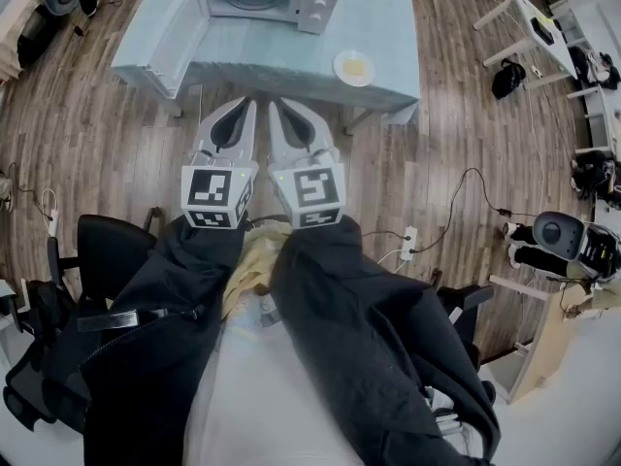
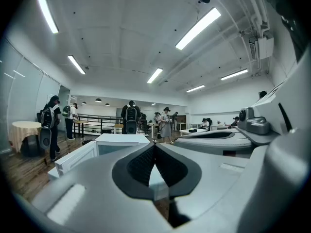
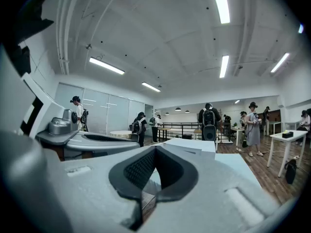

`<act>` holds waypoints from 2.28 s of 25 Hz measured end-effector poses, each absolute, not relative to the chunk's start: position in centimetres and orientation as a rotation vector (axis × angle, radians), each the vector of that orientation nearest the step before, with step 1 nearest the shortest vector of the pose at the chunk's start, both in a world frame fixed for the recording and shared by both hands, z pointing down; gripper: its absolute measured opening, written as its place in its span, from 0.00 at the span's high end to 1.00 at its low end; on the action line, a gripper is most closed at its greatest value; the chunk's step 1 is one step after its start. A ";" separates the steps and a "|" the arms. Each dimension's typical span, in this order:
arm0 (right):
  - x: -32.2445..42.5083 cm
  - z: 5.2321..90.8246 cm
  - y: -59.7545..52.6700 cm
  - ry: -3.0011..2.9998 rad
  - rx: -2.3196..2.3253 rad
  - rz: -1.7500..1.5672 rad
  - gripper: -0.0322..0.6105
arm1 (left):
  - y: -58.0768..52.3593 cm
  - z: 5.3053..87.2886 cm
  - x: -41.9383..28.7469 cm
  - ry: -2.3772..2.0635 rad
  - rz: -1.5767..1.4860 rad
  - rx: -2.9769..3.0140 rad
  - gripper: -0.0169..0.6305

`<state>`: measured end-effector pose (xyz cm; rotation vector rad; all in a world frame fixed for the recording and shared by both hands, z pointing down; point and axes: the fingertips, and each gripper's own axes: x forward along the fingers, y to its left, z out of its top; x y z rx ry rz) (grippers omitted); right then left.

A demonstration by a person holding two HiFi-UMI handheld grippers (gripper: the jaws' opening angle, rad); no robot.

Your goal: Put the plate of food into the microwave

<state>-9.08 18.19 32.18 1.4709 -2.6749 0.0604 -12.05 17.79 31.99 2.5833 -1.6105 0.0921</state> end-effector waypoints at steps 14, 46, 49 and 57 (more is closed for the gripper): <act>-8.0 33.3 17.4 -2.686 1.445 0.123 0.95 | 16.8 33.0 -10.8 -1.614 0.127 2.557 0.98; -2.3 39.2 16.8 -2.620 1.440 0.265 0.95 | 15.9 39.3 -4.6 -1.498 0.205 2.487 0.98; -1.8 39.3 15.6 -2.594 1.467 0.255 0.95 | 14.3 39.5 -4.1 -1.463 0.193 2.495 0.98; -1.5 38.2 8.8 -2.539 1.569 0.246 0.95 | 7.6 38.7 -4.2 -1.386 0.183 2.541 0.98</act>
